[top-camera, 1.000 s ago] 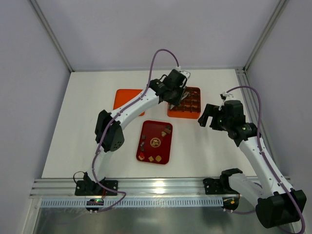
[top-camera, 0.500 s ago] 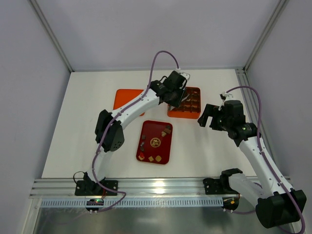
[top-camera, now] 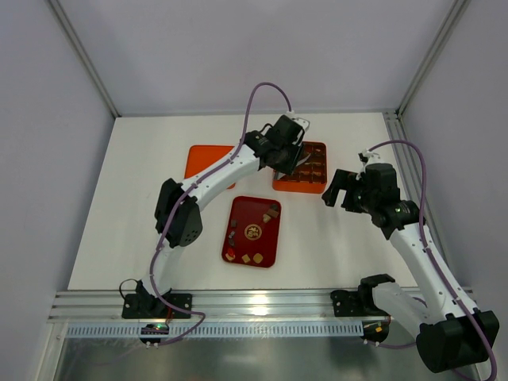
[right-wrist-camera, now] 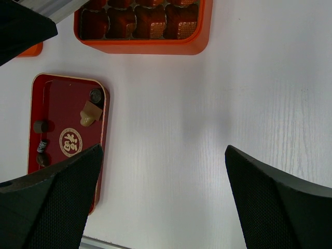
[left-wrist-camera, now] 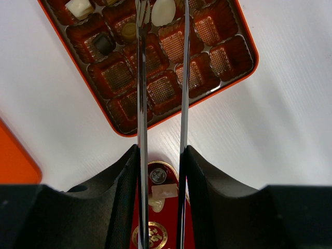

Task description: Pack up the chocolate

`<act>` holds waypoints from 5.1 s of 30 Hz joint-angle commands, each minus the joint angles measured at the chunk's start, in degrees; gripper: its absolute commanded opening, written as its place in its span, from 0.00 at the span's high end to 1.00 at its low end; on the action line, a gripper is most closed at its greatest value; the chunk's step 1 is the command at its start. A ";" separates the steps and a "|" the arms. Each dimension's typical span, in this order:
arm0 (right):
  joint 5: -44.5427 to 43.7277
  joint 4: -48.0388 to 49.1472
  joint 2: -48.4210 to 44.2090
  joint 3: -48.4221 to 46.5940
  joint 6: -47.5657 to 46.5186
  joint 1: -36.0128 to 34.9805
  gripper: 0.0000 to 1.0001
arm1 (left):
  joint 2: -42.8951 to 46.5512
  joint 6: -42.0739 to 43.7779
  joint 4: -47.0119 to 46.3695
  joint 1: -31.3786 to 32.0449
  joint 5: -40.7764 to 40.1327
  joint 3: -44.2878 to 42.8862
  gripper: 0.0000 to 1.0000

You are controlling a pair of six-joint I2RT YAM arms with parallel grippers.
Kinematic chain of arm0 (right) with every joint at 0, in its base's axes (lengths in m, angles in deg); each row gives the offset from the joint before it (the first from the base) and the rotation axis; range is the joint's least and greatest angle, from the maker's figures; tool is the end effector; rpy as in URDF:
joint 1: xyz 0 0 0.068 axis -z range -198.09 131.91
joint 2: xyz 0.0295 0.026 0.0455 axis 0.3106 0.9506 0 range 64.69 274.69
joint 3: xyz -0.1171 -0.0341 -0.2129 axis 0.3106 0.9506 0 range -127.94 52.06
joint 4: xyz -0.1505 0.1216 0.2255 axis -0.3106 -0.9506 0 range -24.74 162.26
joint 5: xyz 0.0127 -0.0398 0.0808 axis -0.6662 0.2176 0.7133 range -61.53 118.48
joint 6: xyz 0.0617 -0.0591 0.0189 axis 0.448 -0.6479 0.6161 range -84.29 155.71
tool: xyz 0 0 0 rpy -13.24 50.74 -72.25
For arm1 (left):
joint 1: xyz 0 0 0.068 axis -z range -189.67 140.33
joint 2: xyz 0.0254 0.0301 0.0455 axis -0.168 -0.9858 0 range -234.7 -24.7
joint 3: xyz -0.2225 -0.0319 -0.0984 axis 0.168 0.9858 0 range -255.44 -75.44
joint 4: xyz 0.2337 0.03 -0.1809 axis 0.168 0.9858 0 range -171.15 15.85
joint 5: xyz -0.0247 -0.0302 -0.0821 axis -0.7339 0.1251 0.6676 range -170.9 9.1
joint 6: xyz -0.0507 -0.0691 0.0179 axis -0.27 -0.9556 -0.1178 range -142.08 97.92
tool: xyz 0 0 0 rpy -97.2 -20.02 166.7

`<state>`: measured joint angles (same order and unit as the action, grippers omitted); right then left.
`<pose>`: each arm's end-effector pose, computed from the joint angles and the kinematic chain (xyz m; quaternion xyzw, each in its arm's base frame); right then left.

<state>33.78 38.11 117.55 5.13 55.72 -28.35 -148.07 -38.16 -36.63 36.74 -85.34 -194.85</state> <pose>0.2753 0.0571 0.2343 0.0576 0.9040 0.1506 0.3959 0.3739 -0.3841 0.2371 0.2312 0.9054 -0.1528 0.3217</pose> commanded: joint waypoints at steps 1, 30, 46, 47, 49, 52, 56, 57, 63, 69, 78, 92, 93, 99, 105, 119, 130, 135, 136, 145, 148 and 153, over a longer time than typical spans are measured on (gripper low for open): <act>0.50 1.19 -1.27 -0.61 -0.67 0.24 0.00 | 3.57 0.17 -2.50 -0.27 -0.83 -0.20 0.60; 8.40 5.67 -1.01 2.20 0.29 0.24 0.00 | 46.38 -12.58 -4.86 -42.50 -5.32 52.69 0.58; 10.78 9.10 -0.12 3.69 0.56 0.15 0.00 | 25.29 -13.72 -14.80 -57.84 -5.22 53.32 0.46; 10.78 9.19 -0.30 3.87 0.56 0.15 0.00 | 23.98 -13.55 -14.63 -58.01 -5.57 53.67 0.45; 10.87 9.01 -0.39 3.96 0.56 0.15 0.00 | 22.83 -13.54 -14.54 -58.10 -5.66 54.20 0.43; 10.96 9.10 -0.65 4.05 0.56 0.24 0.00 | 21.16 -13.54 -14.63 -58.10 -5.83 54.38 0.38; 10.78 8.84 -0.92 4.31 0.56 0.07 0.00 | 19.84 -13.72 -14.02 -58.10 -5.75 54.29 0.30; 10.70 8.93 -1.00 4.40 0.56 0.15 0.00 | 19.84 -13.81 -14.01 -58.19 -5.75 54.20 0.25; 9.99 8.49 -0.83 4.05 0.47 0.15 0.00 | 23.17 -13.28 -9.63 -58.19 -6.62 51.04 0.15; 9.82 7.53 0.31 2.73 0.64 0.15 0.00 | 35.38 -15.30 -5.05 -57.93 -5.14 44.02 0.21; 13.95 11.47 6.11 -1.04 3.37 -1.34 0.00 | 21.72 -6.78 -8.91 -50.98 10.84 27.50 0.37; 11.32 13.14 22.98 -17.92 5.39 -7.40 0.02 | 0.15 -0.27 -10.85 -47.82 15.09 17.81 0.50; 10.96 12.97 24.55 -18.88 5.39 -7.93 0.02 | 0.15 -0.45 -11.28 -47.65 14.47 18.16 0.50; 9.99 14.20 29.75 -22.84 6.27 -9.60 0.02 | -1.87 0.60 -11.82 -46.94 12.71 19.57 0.51; 10.17 15.34 36.95 -27.76 6.27 -11.09 0.02 | -2.75 0.17 -13.22 -44.66 10.25 21.76 0.60; 14.12 14.21 61.64 -49.99 6.45 -16.02 0.04 | -2.14 -0.18 -13.75 -44.39 12.09 23.70 1.00; 18.08 11.04 76.77 -66.08 5.74 -17.16 0.05 | -1.43 -0.27 -12.61 -46.15 28.96 22.47 1.00; 19.05 9.98 81.25 -71.26 6.53 -17.95 0.06 | -0.56 -1.68 -12.96 -49.49 32.92 23.00 1.00; 18.78 9.37 81.70 -71.88 6.62 -18.13 0.06 | -0.29 -1.77 -13.05 -49.66 33.01 23.09 1.00; 16.15 9.37 83.28 -72.24 8.03 -19.62 0.07 | 1.47 -2.99 -13.49 -50.63 36.95 24.49 1.00; 15.79 9.02 84.33 -72.86 8.64 -19.88 0.07 | 1.99 -3.96 -13.92 -51.33 38.63 24.58 1.00; 15.18 9.10 84.69 -72.95 9.08 -20.24 0.07 | 2.61 -5.10 -14.45 -52.21 40.66 24.67 1.00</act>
<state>49.99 46.85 202.12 -64.97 63.78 -48.18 -150.26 -41.59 -49.31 -14.38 -49.11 -170.20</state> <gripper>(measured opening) 0.931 0.005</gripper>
